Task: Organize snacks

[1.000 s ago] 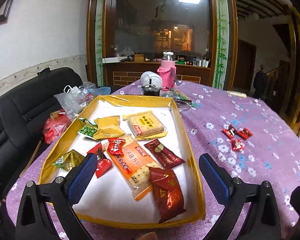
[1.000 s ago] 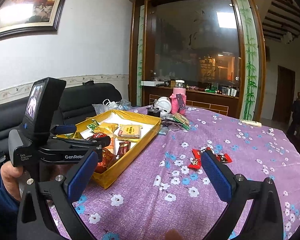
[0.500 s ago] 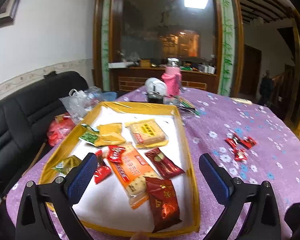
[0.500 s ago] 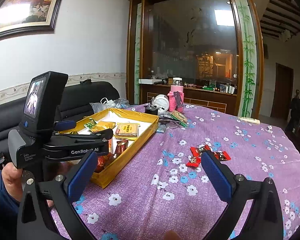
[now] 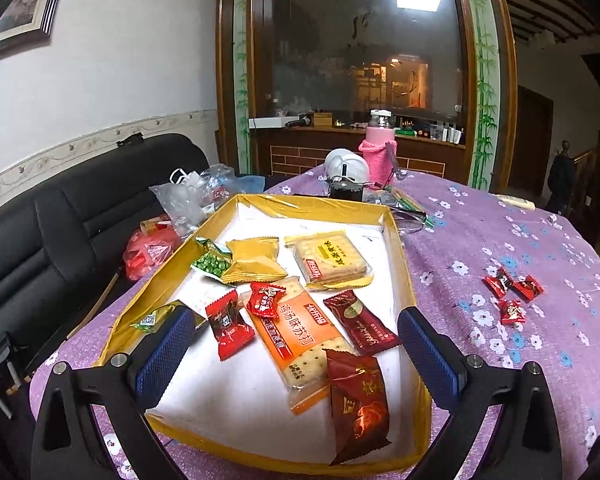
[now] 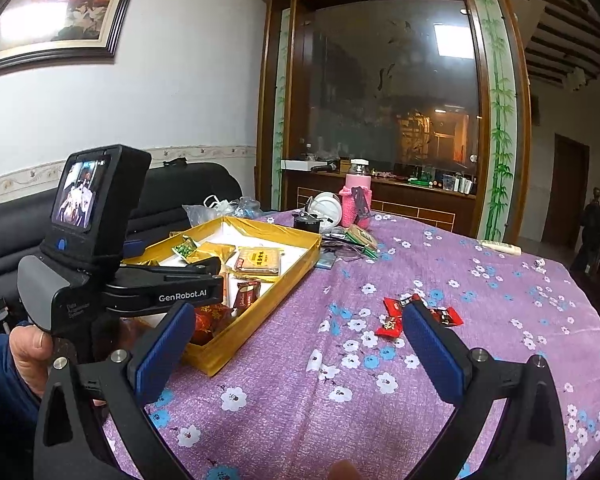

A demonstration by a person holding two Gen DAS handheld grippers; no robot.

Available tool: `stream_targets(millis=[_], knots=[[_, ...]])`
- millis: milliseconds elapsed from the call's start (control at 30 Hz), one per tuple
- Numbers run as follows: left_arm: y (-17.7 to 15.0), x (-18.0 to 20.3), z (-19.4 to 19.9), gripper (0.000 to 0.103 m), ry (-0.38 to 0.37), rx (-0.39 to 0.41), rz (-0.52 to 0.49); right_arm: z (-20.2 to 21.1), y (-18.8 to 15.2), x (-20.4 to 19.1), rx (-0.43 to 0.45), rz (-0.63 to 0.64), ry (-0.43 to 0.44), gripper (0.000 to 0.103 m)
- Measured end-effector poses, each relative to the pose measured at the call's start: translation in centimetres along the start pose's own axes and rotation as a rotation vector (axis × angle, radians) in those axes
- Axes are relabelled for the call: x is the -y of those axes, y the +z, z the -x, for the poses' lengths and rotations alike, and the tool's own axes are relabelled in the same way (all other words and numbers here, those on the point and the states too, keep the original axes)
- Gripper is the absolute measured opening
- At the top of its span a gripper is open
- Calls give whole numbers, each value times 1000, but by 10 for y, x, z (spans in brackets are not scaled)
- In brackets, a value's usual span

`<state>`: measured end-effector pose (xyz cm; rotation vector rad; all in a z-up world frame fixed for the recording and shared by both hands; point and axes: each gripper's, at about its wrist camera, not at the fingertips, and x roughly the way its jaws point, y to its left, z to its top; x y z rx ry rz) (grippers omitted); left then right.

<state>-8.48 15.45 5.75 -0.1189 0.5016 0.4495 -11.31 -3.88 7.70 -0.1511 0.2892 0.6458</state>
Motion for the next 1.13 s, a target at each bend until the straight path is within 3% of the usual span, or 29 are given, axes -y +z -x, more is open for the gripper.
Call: stream_targets(millis=[300,1133], knots=[[-1,1,-8,102,2,-53,-20,5,-1,-2,7,2,-1,103],[-2,-3,-13,102,62,-76,-28,3,-2,6,-12,-27,3,103]])
